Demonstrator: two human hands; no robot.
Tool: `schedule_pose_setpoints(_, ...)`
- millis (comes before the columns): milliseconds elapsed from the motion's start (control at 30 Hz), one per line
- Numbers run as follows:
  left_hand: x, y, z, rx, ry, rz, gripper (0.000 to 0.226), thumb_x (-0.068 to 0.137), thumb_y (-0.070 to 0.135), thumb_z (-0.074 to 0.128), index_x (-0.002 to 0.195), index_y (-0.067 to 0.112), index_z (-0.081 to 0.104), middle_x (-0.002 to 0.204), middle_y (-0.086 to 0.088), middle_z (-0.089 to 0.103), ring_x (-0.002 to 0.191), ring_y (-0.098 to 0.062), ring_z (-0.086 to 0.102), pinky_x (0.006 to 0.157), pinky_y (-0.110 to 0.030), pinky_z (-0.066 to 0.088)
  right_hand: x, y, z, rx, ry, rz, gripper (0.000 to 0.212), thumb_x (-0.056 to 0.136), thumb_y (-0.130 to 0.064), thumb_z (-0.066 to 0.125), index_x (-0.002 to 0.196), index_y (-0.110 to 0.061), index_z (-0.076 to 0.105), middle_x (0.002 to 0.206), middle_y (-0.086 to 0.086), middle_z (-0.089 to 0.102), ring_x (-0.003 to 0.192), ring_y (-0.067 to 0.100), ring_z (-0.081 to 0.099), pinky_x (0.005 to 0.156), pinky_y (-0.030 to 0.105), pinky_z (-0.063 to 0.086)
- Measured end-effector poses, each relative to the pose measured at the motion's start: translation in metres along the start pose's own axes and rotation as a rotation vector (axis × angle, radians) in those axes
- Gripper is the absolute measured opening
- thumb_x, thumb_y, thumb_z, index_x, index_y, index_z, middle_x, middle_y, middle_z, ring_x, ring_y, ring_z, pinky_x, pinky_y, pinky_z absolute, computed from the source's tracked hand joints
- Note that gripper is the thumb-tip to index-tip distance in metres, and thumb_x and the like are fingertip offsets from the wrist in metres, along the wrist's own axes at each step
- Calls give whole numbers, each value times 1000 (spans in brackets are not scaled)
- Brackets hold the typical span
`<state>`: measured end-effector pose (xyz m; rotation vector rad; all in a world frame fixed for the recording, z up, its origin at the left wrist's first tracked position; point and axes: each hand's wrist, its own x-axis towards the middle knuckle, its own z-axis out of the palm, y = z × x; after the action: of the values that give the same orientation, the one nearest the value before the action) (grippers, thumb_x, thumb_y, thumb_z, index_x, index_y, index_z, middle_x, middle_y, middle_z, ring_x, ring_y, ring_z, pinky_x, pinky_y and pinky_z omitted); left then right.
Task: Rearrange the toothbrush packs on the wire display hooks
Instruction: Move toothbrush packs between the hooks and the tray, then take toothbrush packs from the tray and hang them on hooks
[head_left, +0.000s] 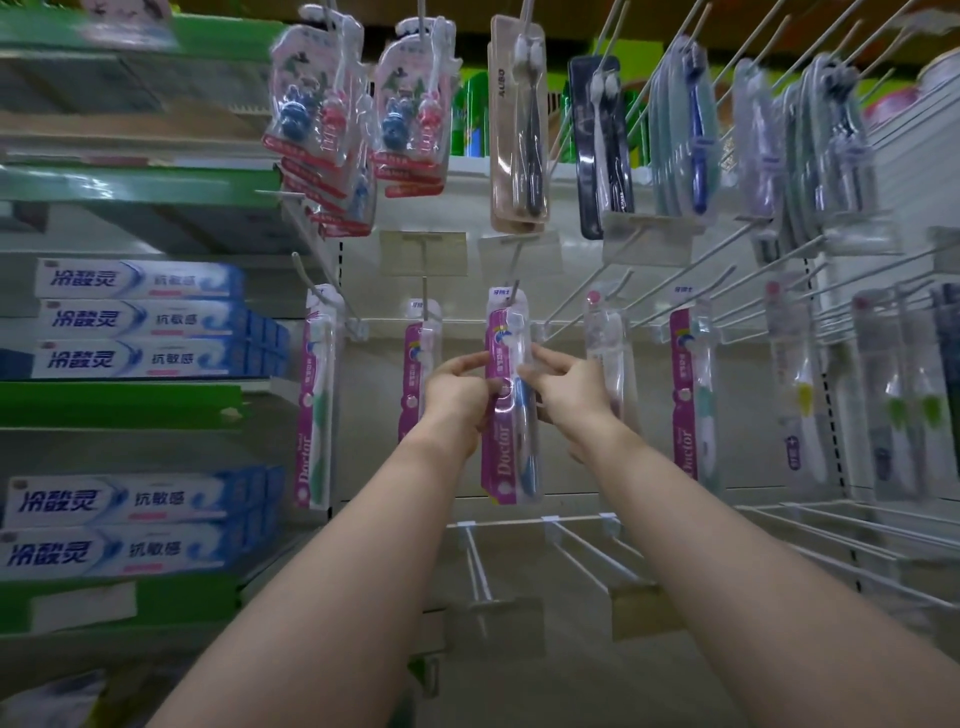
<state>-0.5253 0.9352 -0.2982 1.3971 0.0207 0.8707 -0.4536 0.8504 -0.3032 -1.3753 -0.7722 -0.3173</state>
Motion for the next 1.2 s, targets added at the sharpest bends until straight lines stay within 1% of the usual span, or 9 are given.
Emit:
schedule_pose_setpoints(67,0,0,-3,8,8,6,35,84,-8,58,112,13,62,85,-11,68,60,-17,60,59,-30,50,-3,1,-1,47,-34,35,35,87,-22,64,121,-31,61,111,1,70,94,20,68,90,38,53)
schedule_pose_setpoints(200,1,-4,-6,44,44,12,28,83,-1,64,107,14,64,93,-11,70,68,-18,65,63,-31,55,-13,-1,-4,228,-117,118,36,93,-11,56,128,-20,57,106,10,70,87,22,69,64,25,55)
schedule_pose_setpoints(267,1,-7,-8,49,49,12,25,82,0,67,105,10,64,95,-12,70,71,-20,66,65,-31,55,-18,-1,-4,248,-111,116,37,92,-9,56,128,-17,56,103,11,70,80,21,69,59,23,55)
schedule_pose_setpoints(367,1,-16,-10,92,76,7,17,82,2,68,97,9,64,95,-12,69,79,-23,67,69,-31,55,-19,5,-2,174,-50,91,39,90,-6,60,129,-12,56,109,12,69,90,23,68,76,31,58)
schedule_pose_setpoints(467,-1,-22,-13,158,181,36,16,83,6,67,94,15,59,90,-2,62,72,-12,56,69,-28,44,-24,10,-6,-45,56,-6,43,88,-8,61,131,-11,54,122,6,64,109,18,61,96,39,51)
schedule_pose_setpoints(633,-17,-25,-13,64,227,68,8,87,10,59,88,17,54,81,0,55,71,-15,52,69,-28,43,-48,14,-16,-127,136,-115,25,91,-12,58,116,-12,61,104,-4,62,104,14,60,93,37,53)
schedule_pose_setpoints(833,-55,-45,8,-121,33,19,8,89,4,53,96,4,57,68,-6,54,48,-12,49,40,-18,41,-82,25,-24,5,93,-55,20,93,-10,56,111,-2,61,103,11,67,89,17,66,73,27,59)
schedule_pose_setpoints(967,-79,-66,27,-213,-85,-47,12,89,-3,51,98,-1,57,68,-11,58,36,-7,54,39,-19,47,-110,35,-34,44,117,-40,21,95,-2,50,110,11,57,89,19,65,71,21,63,65,27,57)
schedule_pose_setpoints(1200,-120,-99,65,-288,-250,-109,5,90,1,54,95,3,56,65,-7,54,34,-3,49,41,-20,46,-163,43,-83,20,257,16,11,94,-3,52,100,-4,61,77,6,66,60,7,64,60,20,55)
